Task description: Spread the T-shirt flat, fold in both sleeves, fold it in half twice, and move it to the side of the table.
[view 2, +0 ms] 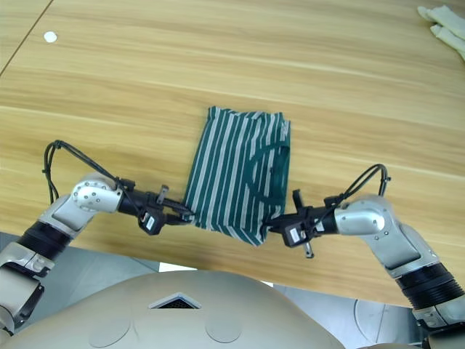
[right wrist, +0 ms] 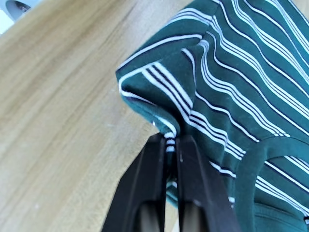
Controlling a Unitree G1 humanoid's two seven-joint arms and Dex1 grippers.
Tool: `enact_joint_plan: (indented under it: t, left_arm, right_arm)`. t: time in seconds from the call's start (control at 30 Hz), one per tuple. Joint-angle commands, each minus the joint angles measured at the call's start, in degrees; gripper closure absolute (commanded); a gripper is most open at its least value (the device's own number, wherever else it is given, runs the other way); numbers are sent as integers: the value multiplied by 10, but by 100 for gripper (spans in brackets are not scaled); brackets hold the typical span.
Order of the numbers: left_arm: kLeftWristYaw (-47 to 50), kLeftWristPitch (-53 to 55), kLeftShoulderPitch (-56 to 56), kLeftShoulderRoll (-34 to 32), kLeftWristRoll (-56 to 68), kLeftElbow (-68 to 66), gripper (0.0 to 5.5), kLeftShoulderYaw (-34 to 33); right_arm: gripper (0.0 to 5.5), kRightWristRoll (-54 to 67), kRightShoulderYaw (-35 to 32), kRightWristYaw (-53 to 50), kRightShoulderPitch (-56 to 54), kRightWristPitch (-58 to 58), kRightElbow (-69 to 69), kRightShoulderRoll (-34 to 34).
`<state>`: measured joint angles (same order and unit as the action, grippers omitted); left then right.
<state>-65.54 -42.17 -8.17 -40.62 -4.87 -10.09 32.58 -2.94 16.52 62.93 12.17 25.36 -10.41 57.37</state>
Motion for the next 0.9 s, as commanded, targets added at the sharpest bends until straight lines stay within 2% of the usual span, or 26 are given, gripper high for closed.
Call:
enact_joint_plan:
  t: [0.03,0.1,0.3,0.43,0.6,0.9]
  left_arm:
    - [-4,2,-5,-5,-14,-8,509,4]
    - [-7,2,-6,-6,-10,-9,528,5]
    - [-15,8,-7,-9,2,-5,529,6]
    - [-44,35,1,-29,88,33,529,-14]
    - [-73,49,46,-77,137,91,529,-27]
    - [-79,80,123,-90,146,133,529,-20]
  right_arm:
    - [539,1,1,5,-11,-2,-4,0]
    - [539,1,1,4,-11,-2,-3,0]
    - [539,2,1,5,-14,0,-1,-2]
    - [539,22,-8,13,-7,7,-7,9]
    - [539,89,-29,48,28,26,-40,49]
    - [539,137,-37,58,92,40,-79,56]
